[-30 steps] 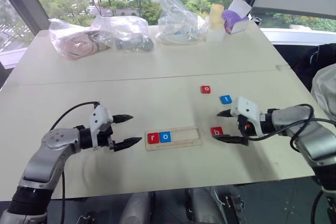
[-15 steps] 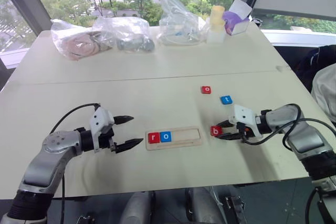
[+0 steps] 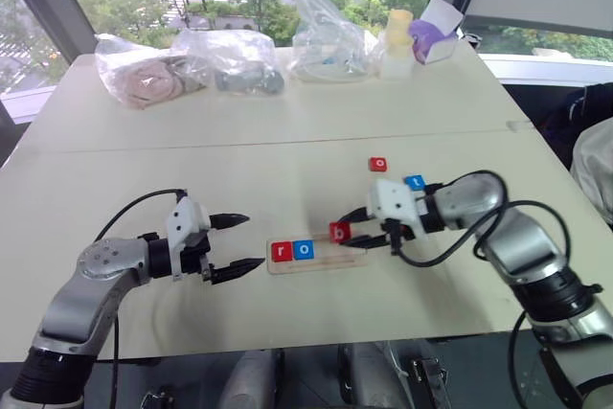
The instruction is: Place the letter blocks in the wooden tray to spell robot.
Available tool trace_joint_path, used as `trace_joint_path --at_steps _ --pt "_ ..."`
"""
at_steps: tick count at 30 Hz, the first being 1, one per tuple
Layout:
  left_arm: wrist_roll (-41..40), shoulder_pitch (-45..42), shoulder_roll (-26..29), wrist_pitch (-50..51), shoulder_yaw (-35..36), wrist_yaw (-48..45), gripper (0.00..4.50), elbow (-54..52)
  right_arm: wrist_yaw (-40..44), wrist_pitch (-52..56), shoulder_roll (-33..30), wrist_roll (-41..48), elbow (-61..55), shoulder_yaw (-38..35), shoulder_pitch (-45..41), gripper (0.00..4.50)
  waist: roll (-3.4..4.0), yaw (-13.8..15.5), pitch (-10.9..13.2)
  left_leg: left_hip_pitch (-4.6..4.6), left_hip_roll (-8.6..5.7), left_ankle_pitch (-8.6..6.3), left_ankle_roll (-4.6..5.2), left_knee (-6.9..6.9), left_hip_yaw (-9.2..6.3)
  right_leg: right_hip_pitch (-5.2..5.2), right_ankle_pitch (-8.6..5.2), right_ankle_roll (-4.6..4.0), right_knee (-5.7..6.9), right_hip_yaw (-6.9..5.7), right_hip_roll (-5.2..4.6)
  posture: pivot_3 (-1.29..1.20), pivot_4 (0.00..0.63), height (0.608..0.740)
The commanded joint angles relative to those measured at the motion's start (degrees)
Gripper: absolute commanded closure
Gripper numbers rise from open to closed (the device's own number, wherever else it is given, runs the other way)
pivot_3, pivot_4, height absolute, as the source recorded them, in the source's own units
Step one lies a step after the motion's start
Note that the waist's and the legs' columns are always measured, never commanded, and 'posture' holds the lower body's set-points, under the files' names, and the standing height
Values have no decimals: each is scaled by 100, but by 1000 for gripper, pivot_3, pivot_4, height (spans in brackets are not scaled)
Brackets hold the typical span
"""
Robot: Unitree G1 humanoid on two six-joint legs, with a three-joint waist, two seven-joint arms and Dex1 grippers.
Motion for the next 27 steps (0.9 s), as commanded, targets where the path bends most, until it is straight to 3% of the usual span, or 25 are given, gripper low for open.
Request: trace_joint_path --at_steps 1,23,24,27 --pt "-51 -64 19 68 -9 80 0 -233 -161 -42 140 -317 42 264 -173 3360 -1 -12 0 -2 -1 0 0 1 2 -1 0 0 -1 1 -2 0 150 740" --pt "-96 215 32 115 132 252 0 -494 -155 -286 559 -747 637 629 -369 3360 -1 -41 0 -1 0 1 -1 -2 1 -6 4 6 3 2 4 0 150 740" --pt "-83 238 27 76 134 238 0 -461 -157 -290 571 -756 648 631 -373 2248 -1 -41 0 -1 0 1 -1 -2 1 -6 4 6 3 1 4 0 150 740" --pt "-55 272 16 4 135 220 0 -393 -144 -261 606 -759 642 624 -399 928 -1 -42 0 -1 0 1 -1 -2 1 -7 4 6 3 2 4 0 150 740"
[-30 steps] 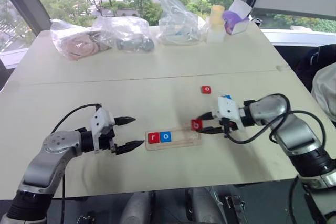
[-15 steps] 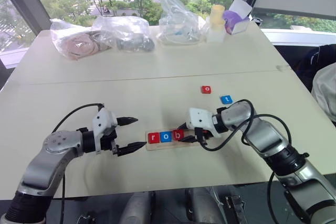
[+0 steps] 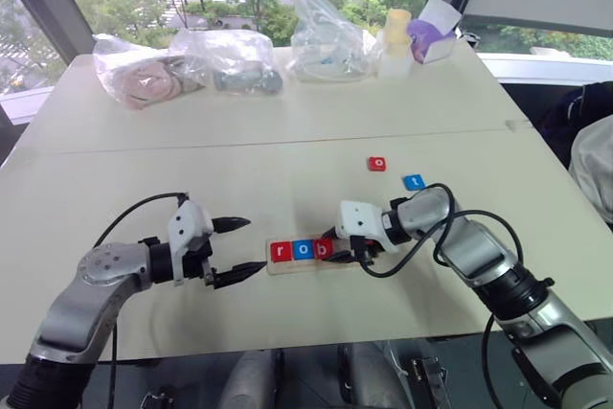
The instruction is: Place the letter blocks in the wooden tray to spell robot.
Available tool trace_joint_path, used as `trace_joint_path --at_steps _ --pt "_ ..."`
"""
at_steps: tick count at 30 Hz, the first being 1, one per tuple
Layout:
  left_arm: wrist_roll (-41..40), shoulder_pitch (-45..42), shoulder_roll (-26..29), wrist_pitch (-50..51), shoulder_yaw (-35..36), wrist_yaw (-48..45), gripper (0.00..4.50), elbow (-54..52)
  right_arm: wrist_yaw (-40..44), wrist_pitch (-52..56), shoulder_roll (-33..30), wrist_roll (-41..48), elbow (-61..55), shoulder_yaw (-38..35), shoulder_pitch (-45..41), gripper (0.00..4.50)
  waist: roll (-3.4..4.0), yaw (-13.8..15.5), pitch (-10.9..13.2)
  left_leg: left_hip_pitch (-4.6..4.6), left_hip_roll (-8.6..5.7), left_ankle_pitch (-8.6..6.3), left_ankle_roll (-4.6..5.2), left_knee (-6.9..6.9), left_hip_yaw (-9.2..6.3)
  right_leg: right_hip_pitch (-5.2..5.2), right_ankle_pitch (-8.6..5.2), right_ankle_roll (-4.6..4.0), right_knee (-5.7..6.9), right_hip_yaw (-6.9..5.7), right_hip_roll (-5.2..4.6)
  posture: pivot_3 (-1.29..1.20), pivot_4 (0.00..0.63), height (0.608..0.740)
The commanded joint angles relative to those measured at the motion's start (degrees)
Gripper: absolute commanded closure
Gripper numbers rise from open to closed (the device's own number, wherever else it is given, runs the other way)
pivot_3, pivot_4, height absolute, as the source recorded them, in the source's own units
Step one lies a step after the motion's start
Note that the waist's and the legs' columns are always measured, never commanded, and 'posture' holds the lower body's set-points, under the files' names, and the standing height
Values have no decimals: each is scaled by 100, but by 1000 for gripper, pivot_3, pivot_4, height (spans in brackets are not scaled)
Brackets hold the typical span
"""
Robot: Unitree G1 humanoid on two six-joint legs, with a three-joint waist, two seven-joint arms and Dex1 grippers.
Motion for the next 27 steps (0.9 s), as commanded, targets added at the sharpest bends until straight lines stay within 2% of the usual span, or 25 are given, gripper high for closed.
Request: trace_joint_path --at_steps 1,2,4,9,12,15,19,27 --pt "-38 0 7 -139 115 4 0 -74 36 1 68 31 -110 -37 -147 337 0 0 0 0 0 0 0 0 -1 0 0 0 1 0 1 0 150 740" --pt "-39 6 6 -140 118 9 0 -79 46 22 68 42 -146 -53 -150 47 0 1 0 0 0 0 0 0 -1 0 0 0 1 -1 1 0 150 740" --pt "-39 13 3 -143 114 16 0 -82 46 57 61 85 -226 -145 -178 47 0 1 0 0 0 0 0 0 -1 0 0 0 1 0 1 0 150 740" --pt "-33 35 -10 -152 102 30 0 -89 -283 698 257 629 -168 -909 -486 47 1 2 0 0 0 0 0 1 0 0 1 -1 2 0 0 0 150 740" --pt "-27 19 -48 -152 68 54 0 -87 -1083 999 519 684 512 -1535 -777 47 1 -2 0 1 1 0 -1 1 -1 -1 2 -3 2 1 1 0 150 740" --pt "-27 40 -63 -156 67 54 0 -101 -1686 1156 648 527 892 -1733 -899 47 0 17 0 1 0 1 -2 -1 -1 -1 2 -4 2 1 0 0 150 740" --pt "12 20 -102 -220 14 27 0 -13 -3586 1941 1014 -134 1653 -2074 -1072 47 1 -1 -1 -4 -1 2 -4 -8 3 -13 4 -9 4 7 -2 0 150 740" --pt "72 15 -149 -405 -63 -65 0 163 -5186 2708 1748 -331 1588 -2559 -868 47 4 -29 -2 -39 1 10 -16 -9 7 -64 17 2 30 14 6 0 150 740"
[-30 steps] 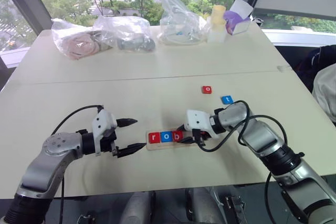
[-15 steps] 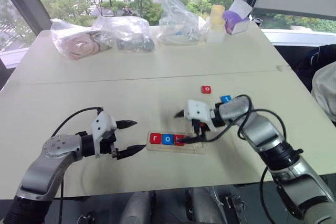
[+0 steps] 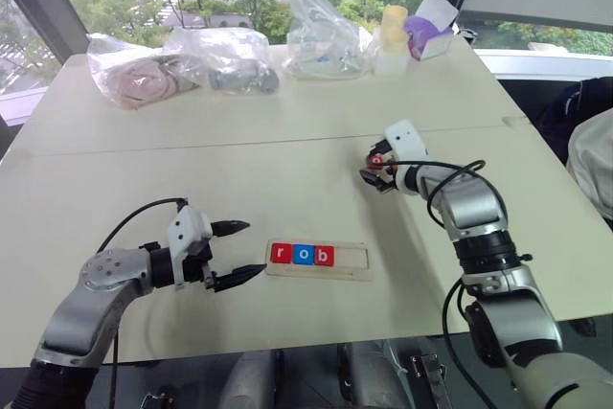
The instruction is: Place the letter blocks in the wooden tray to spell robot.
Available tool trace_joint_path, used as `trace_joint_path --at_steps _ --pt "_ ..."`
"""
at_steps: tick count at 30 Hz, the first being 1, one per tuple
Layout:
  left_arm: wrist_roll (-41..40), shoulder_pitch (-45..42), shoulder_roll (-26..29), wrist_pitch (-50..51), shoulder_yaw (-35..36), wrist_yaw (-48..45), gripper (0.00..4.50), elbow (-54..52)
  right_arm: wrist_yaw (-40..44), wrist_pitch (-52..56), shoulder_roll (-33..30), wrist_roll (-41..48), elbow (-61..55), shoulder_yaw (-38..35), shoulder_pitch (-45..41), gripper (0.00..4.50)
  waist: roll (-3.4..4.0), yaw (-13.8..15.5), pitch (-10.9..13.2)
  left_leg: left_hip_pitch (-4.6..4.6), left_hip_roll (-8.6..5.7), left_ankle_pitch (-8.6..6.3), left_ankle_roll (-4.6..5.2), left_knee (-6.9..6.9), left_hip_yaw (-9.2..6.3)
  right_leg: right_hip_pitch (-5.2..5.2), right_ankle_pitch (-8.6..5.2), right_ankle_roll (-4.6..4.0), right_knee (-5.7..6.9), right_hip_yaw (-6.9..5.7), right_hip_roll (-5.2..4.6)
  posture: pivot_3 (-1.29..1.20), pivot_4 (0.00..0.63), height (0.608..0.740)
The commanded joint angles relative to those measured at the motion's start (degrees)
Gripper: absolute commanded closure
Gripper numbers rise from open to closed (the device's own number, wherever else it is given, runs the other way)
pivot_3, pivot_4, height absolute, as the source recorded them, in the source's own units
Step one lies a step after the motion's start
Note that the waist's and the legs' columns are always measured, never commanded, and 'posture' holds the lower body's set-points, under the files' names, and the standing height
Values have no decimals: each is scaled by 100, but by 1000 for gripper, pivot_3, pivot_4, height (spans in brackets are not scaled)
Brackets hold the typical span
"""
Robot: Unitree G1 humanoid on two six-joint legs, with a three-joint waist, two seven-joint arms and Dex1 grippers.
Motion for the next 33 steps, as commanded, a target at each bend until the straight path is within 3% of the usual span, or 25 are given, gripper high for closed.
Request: trace_joint_path --at_steps 1,17,20,25,29,33 --pt "8 -53 -20 -121 -44 -41 0 -61 -594 253 295 12 -202 -320 -7 47 1 2 0 0 0 0 0 1 0 0 0 0 1 0 0 0 150 740" --pt "39 -100 -98 -97 -83 64 0 -77 -1418 553 1280 225 69 -610 -379 47 2 -42 -1 32 1 1 2 4 1 9 -1 -3 47 1 9 0 150 740" --pt "44 -101 -128 -73 -94 120 0 -112 -1566 443 1380 266 374 -708 -496 885 2 -39 -1 32 1 1 2 5 1 9 -1 -2 47 1 9 0 150 740" --pt "37 -106 -156 -40 -122 215 0 -166 -1728 419 1362 307 561 -829 -578 3345 1 -23 -2 33 1 1 2 5 1 10 -1 -2 47 1 8 0 150 740" --pt "31 -99 -182 -5 -144 266 0 -220 -1534 881 1189 367 -104 -725 -381 3361 2 -12 -1 33 0 1 2 5 1 12 -1 -2 47 1 8 0 150 740" --pt "-7 -66 -180 42 -145 271 0 -305 -1195 2304 653 576 -2191 -605 244 3361 5 29 0 25 -1 1 2 2 -4 9 -2 -2 43 -1 5 0 150 740"
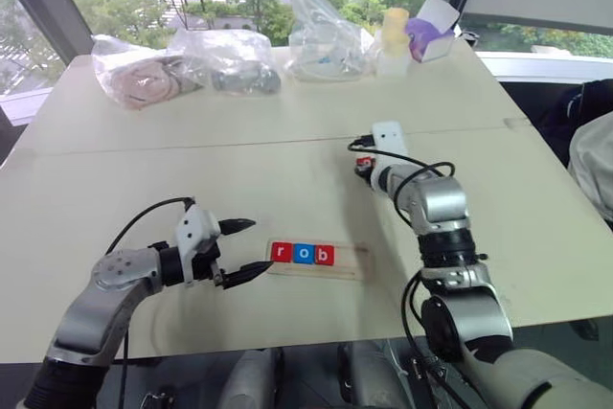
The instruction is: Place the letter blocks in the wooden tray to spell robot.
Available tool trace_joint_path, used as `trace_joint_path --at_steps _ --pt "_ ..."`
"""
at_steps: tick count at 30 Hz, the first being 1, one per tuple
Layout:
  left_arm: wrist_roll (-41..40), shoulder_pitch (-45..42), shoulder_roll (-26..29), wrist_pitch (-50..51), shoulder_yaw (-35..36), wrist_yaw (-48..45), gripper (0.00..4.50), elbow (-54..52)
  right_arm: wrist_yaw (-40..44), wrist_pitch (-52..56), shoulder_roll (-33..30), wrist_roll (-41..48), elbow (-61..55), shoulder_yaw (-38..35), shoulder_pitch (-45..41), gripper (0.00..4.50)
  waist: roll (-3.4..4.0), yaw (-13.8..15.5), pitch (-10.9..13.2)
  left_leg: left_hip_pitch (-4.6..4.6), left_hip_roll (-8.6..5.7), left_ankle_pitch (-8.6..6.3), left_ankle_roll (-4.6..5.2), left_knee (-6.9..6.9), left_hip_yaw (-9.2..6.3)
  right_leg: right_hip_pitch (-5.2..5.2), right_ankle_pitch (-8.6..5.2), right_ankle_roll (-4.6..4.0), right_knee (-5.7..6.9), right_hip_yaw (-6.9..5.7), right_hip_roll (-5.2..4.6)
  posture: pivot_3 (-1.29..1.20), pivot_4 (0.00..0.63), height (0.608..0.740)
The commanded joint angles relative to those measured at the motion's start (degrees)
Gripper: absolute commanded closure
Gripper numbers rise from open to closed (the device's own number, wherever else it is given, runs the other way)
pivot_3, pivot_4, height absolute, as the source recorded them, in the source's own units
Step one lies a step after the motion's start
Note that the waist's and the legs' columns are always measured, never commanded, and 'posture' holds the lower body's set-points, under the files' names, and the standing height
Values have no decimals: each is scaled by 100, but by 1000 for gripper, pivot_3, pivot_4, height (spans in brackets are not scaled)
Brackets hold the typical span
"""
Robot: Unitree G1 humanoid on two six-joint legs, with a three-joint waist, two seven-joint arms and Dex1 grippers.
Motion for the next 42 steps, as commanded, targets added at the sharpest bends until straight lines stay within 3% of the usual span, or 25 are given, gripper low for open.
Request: trace_joint_path --at_steps 1,5,11,16,20,22,23,26,29,31,35,42 --pt "-95 7 29 16 50 3 0 -255 271 1386 -462 295 -2073 -66 442 3361 0 1 0 -6 0 0 0 0 -1 -4 -1 1 -2 -1 -1 0 150 740" --pt "-112 56 22 23 47 -10 0 -288 479 2886 -834 649 -3923 -346 1250 3361 -1 -3 -1 -8 1 0 1 0 -4 -5 -5 -6 -3 -3 -2 0 150 740" --pt "-96 -48 -52 14 -56 -44 0 -199 289 2973 -781 1047 -5292 -558 2971 3361 -2 2 -1 -6 4 -1 1 4 -4 0 -16 -15 -4 -7 -1 0 150 740" --pt "-59 -107 -58 -62 -105 -145 0 -73 63 2973 -643 1246 -5480 -640 3285 3361 -5 -5 -3 -1 3 0 1 9 -1 9 -20 -14 -12 -5 -2 0 150 740" --pt "-31 -178 -77 -80 -144 -162 0 -33 175 2973 -903 1514 -5373 -659 3092 1454 -5 3 -3 0 4 0 1 7 -2 11 -20 -14 -15 -6 -2 0 150 740" --pt "-33 -218 -82 -69 -157 -152 0 -29 653 2973 -1555 1791 -5267 -512 2847 338 -3 3 -1 -4 3 0 0 9 -2 11 -20 -14 -23 -7 -2 0 150 740" --pt "-33 -232 -83 -65 -162 -150 0 -26 944 2841 -1939 1909 -5170 -433 2736 51 -1 2 0 -5 3 0 1 8 -1 13 -19 -14 -29 -7 -3 0 150 740" --pt "-28 -246 -86 -71 -168 -150 0 -19 2101 1693 -3117 2184 -4700 -189 2677 51 -3 13 1 -8 3 0 1 8 0 23 -19 -14 -52 -11 -5 0 150 740" --pt "-17 -295 -91 -68 -168 -136 0 -10 4061 -989 -4515 1738 -3379 347 2772 51 -5 10 3 -9 3 -5 9 3 -1 37 -20 -9 -77 -22 -4 0 150 740" --pt "-21 -323 -83 -53 -157 -134 0 -20 4921 -2532 -4916 1367 -2460 712 2689 51 -9 3 5 -8 2 -9 15 4 6 44 -22 -2 -83 -23 -5 0 150 740" --pt "-40 -383 -60 -17 -123 -130 0 -23 6020 -4141 -4948 942 -964 1311 2188 51 -10 -17 7 1 4 -9 15 3 21 48 -14 9 -81 -18 -4 0 150 740" --pt "-44 -366 -47 11 -87 -75 0 -95 6605 -5383 -4538 382 429 1778 1706 51 -12 0 7 9 5 -9 14 6 6 53 -13 6 -77 -14 -5 0 150 740"
